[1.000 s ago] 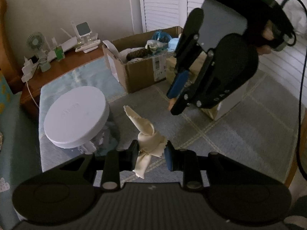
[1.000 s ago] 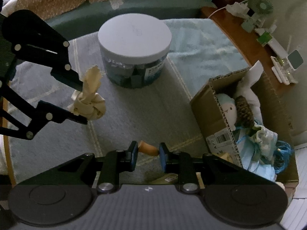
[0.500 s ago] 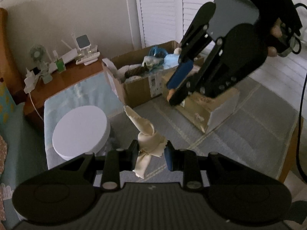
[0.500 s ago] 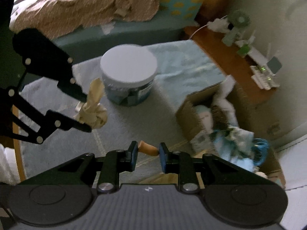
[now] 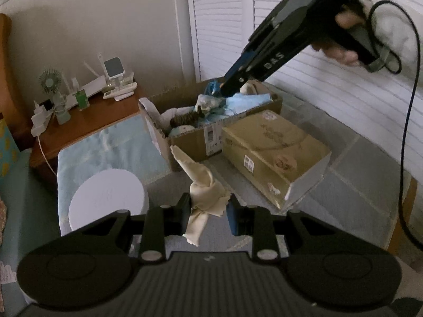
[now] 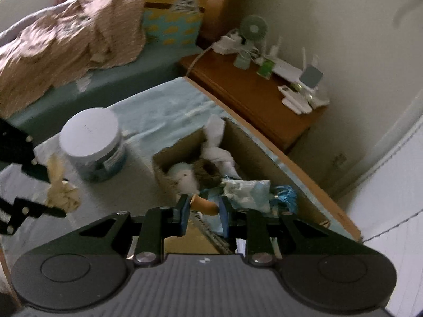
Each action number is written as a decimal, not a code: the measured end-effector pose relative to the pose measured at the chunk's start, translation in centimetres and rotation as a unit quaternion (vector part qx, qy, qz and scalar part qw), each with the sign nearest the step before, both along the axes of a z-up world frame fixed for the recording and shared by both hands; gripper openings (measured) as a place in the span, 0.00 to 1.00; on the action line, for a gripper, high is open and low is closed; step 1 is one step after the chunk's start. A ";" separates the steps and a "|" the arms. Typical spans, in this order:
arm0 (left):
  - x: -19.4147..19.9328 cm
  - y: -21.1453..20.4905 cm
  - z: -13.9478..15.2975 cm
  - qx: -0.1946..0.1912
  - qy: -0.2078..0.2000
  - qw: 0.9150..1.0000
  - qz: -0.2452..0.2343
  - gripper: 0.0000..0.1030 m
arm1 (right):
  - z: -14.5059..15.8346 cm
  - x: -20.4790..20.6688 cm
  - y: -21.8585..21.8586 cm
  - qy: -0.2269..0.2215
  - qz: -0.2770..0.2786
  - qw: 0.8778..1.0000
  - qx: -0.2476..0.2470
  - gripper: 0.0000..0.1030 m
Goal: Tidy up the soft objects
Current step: 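Carry the orange piece into the box and open the right tool while the left tool carries the cloth, then release the beige knotted cloth into the box with the left tool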
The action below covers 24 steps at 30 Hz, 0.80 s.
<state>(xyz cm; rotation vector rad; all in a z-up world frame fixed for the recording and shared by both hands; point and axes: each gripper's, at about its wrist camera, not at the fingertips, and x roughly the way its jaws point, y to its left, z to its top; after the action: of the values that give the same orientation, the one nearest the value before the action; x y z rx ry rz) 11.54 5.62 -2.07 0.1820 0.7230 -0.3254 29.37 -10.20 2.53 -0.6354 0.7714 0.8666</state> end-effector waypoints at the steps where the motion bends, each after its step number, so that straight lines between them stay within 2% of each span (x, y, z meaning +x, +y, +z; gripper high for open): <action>1: 0.2 0.0 0.1 -0.001 -0.001 1.000 0.000 0.27 | -0.2 0.5 -0.1 -0.001 -0.010 1.000 0.005 0.32; 2: 0.4 0.0 0.1 -0.002 -0.002 1.000 0.001 0.27 | -0.4 0.8 -0.2 -0.004 -0.021 1.000 0.010 0.36; 3: 0.6 -0.1 0.3 -0.002 -0.004 1.000 0.002 0.27 | -0.6 1.1 -0.3 -0.002 -0.029 0.999 0.014 0.49; 4: 0.8 -0.1 0.4 -0.002 -0.005 1.000 0.002 0.27 | -0.9 1.3 -0.5 -0.001 -0.039 0.999 0.021 0.57; 5: 0.9 -0.1 0.5 -0.002 -0.005 1.000 0.003 0.27 | -1.0 1.4 -0.7 -0.003 -0.046 0.999 0.026 0.59; 10: 2.3 -0.2 1.5 -0.003 -0.012 1.000 0.003 0.27 | -1.4 0.4 -1.8 -0.018 -0.073 0.996 0.047 0.86; 15: 4.7 -0.1 2.6 -0.009 -0.013 1.000 0.006 0.27 | -1.5 -2.4 -3.8 -0.039 -0.135 0.986 0.089 1.00; 19: 7.4 -0.3 3.6 -0.009 -0.019 1.000 0.007 0.27 | -1.7 -5.2 -5.8 -0.054 -0.190 0.973 0.123 1.00; 24: 11.7 -1.0 4.2 -0.010 -0.019 1.000 0.008 0.27 | -2.5 -8.7 -7.5 -0.079 -0.228 0.961 0.133 1.00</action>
<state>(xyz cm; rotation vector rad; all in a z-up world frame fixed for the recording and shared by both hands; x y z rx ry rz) 23.26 4.59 2.14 0.1635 0.6829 -0.3134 20.72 -17.69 0.04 -0.2650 0.6091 0.4756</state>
